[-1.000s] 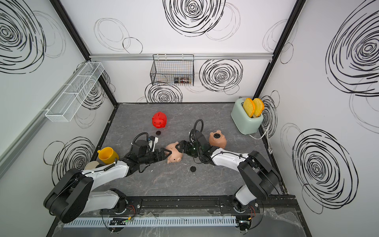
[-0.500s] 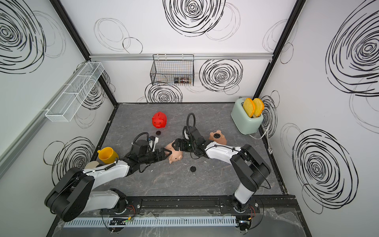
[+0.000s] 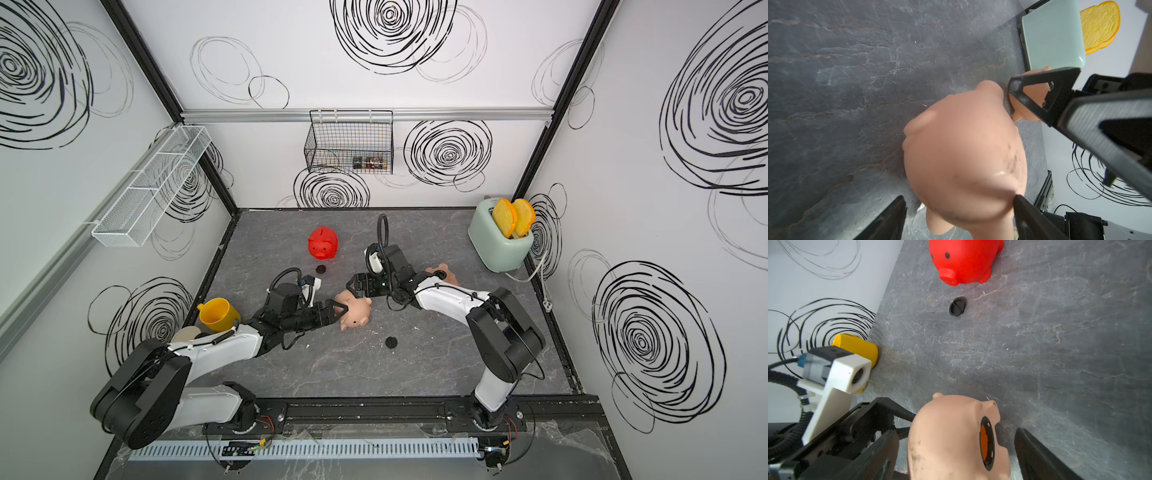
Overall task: Open piggy banks
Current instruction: Adjust the piggy bank at the center of the board.
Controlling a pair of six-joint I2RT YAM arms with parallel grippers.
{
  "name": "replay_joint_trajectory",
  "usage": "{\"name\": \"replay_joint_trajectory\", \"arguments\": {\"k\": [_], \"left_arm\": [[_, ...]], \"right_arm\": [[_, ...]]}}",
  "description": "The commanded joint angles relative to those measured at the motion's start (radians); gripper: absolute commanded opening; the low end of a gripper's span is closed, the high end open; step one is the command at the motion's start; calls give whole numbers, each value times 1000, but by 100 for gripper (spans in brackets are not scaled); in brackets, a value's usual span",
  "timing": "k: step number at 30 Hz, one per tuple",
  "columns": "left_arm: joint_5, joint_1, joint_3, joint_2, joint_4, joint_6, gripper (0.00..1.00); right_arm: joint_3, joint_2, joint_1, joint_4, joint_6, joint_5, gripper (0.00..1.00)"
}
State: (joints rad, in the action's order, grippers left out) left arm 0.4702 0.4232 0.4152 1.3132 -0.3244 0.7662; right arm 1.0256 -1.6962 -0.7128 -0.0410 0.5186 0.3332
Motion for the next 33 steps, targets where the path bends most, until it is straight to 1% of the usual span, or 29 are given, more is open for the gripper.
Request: {"name": "replay_joint_trajectory", "arguments": {"k": [1, 3, 9, 13, 16, 22, 25, 27, 33], "left_arm": [[-24, -8, 11, 12, -23, -12, 84], [-22, -6, 10, 10, -24, -11, 83], [-22, -8, 9, 8, -22, -14, 83], [-21, -9, 8, 6, -22, -14, 83], [-20, -12, 5, -5, -24, -12, 85], [9, -19, -13, -54, -75, 11, 95], [38, -20, -28, -77, -132, 30, 100], [48, -21, -37, -85, -161, 46, 96], [46, -21, -62, -76, -210, 86, 96]], "right_arm": [[37, -36, -23, 65, -22, -10, 92], [38, -46, -27, 68, -19, -21, 92], [29, -66, -28, 44, -7, 12, 92], [8, -70, -25, 32, 22, 9, 91], [-26, -64, -13, 17, 67, 6, 87], [-150, -18, 25, -81, 193, 28, 82], [-197, 1, 29, -122, 246, 28, 81], [-226, 15, 27, -151, 282, 30, 81], [-287, 70, 27, -175, 366, -23, 81]]}}
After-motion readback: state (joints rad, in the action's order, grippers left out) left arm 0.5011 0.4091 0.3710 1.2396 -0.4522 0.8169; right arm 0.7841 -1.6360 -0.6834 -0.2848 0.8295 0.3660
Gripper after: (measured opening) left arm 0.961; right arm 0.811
